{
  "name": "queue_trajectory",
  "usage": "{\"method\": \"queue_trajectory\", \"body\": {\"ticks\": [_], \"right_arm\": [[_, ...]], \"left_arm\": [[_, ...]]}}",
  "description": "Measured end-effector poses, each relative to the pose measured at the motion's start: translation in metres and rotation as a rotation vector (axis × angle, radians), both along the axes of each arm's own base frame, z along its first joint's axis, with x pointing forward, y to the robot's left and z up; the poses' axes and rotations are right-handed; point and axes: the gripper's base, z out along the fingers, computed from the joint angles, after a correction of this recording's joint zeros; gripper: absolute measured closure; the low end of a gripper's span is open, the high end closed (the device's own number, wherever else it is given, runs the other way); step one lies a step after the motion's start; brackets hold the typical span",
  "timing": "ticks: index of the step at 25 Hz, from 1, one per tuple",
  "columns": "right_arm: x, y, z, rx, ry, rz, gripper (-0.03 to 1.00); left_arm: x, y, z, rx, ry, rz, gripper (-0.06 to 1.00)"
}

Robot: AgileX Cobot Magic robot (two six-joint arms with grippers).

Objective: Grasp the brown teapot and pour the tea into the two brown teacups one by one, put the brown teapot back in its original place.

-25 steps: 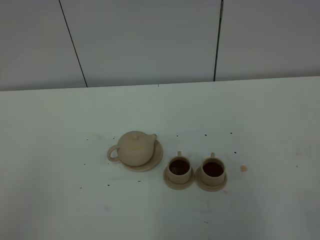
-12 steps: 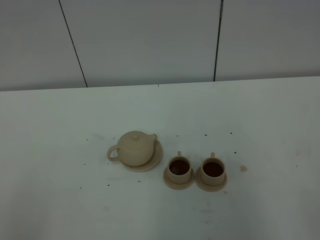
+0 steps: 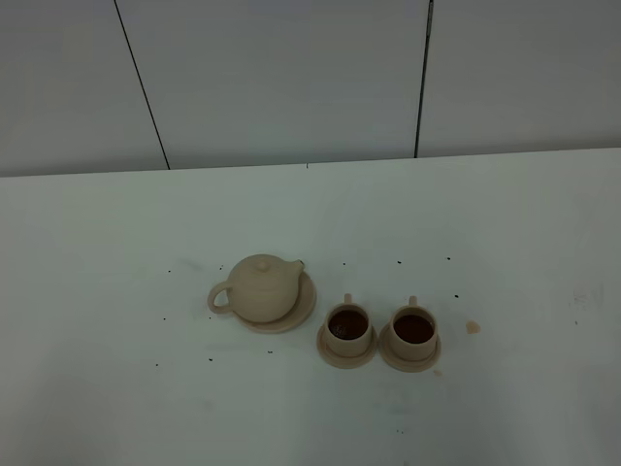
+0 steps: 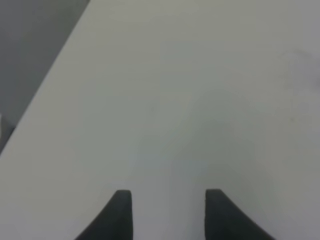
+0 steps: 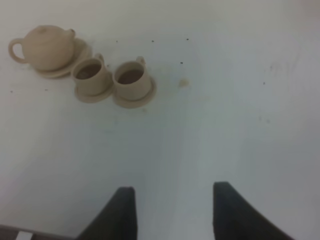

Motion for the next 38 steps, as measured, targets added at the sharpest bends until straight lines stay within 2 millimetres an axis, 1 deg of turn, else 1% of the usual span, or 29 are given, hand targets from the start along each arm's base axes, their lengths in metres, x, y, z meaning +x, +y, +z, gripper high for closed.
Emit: {"method": "queue_trajectory", "body": {"ticks": [2,4,13,38], "right_arm": [[0.0000,0.0000,0.0000,0.000,0.000,0.000,0.62],[0.0000,0.0000,0.0000,0.000,0.000,0.000,0.62],[0.0000,0.0000,0.0000,0.000,0.000,0.000,0.62],[0.0000,0.0000,0.0000,0.000,0.000,0.000,0.62]], "left_arm": [[0.0010,-0.0012,-0.0057,-0.015,0.006,-0.009,0.54],[0.0020,-0.0021,-0.0072,-0.023,0.006,-0.016,0.54],[0.0025,-0.0065,-0.0078,-0.067,0.000,-0.046,0.54],[0.0026,-0.0067,-0.0078,-0.068,0.000,-0.049,0.54]]}}
